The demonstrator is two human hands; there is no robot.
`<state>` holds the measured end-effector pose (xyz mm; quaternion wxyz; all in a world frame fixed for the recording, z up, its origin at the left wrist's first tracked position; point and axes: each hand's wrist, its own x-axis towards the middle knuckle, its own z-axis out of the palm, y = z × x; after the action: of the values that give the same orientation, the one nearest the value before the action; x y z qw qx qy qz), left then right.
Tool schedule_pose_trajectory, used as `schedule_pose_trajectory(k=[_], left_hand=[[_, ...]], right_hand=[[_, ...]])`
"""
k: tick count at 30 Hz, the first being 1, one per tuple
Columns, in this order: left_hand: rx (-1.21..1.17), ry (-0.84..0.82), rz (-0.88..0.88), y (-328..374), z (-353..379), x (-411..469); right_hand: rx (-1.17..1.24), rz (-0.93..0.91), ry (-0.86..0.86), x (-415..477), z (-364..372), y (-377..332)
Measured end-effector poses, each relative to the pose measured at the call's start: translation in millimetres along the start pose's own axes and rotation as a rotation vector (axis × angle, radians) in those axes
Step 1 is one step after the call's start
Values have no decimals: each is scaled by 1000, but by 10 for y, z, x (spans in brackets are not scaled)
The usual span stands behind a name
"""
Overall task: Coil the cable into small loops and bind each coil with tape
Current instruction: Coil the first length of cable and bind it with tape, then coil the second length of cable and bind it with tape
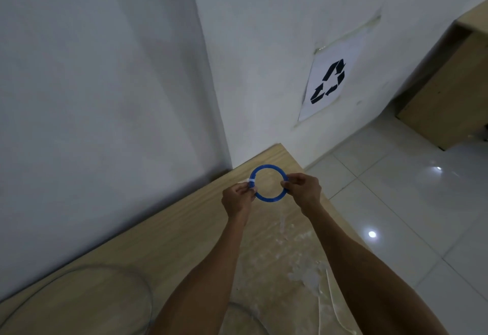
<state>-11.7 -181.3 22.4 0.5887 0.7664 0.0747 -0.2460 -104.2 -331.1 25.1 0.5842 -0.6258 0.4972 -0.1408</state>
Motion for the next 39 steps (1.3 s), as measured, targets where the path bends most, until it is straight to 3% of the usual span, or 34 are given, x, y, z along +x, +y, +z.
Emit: schedule_pose_trajectory(k=[5, 14, 21, 25, 30, 39], left_hand=[[223, 54, 162, -85, 270, 131], [437, 140, 231, -237, 396, 338], [780, 226, 486, -477, 272, 428], [892, 159, 623, -754, 135, 441], [1115, 57, 590, -987, -89, 387], [1243, -175, 632, -1191, -758, 160]], right_hand=[[-264, -91, 80, 322, 88, 123], [-363, -236, 166, 624, 302, 237], [-567, -355, 211, 618, 364, 377], [-716, -410, 144, 536, 355, 537], [-824, -415, 51, 239, 314, 861], [-984, -351, 15, -529, 446, 1227]])
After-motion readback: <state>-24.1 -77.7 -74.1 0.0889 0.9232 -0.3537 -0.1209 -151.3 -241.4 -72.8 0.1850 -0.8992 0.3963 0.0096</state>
